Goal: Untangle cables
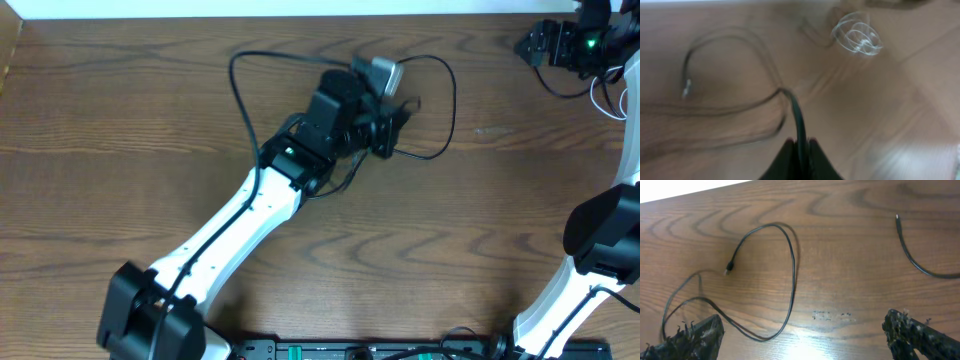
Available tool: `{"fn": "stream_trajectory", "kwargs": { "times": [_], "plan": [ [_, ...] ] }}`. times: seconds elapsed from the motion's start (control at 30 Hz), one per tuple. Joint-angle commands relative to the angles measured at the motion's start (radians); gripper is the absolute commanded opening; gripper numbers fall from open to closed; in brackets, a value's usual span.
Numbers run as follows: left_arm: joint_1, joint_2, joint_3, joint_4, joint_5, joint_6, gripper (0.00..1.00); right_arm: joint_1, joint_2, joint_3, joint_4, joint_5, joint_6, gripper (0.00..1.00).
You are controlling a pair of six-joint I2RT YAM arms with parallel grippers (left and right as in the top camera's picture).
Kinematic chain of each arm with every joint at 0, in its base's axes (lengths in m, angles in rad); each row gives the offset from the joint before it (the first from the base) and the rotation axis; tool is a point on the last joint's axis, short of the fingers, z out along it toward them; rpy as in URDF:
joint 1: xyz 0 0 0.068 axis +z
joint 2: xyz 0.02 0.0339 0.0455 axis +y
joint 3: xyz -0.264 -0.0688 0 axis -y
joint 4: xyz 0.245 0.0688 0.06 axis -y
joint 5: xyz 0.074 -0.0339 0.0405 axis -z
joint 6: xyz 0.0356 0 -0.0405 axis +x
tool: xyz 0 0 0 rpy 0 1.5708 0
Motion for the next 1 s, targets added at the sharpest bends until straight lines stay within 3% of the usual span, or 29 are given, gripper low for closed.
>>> {"fn": "stream_trajectory", "kwargs": {
  "times": [0.0,0.13,0.27,0.33,0.73,0.97],
  "plan": [
    [0.005,0.045,0.010,-0.136,-0.108,0.066,0.15,0.016,-0.024,0.006,-0.007,0.008,-0.014,0.99],
    [0.005,0.082,0.008,-0.266,-0.113,0.066,0.61,0.032,-0.023,0.006,-0.008,0.008,-0.013,0.99],
    [0.008,0.085,0.009,-0.306,-0.114,0.082,0.86,0.048,-0.023,0.006,-0.008,0.008,-0.014,0.99],
    [0.019,0.064,0.018,-0.298,-0.114,0.097,0.91,0.056,-0.023,0.006,-0.007,0.008,-0.014,0.99],
    [0.095,-0.220,0.090,-0.308,-0.168,0.097,0.94,0.156,-0.023,0.006,-0.029,0.008,-0.014,0.99],
    [0.302,-0.361,0.090,-0.379,-0.219,0.045,0.94,0.270,-0.002,0.004,-0.062,0.014,-0.067,0.99]
  ]
}}
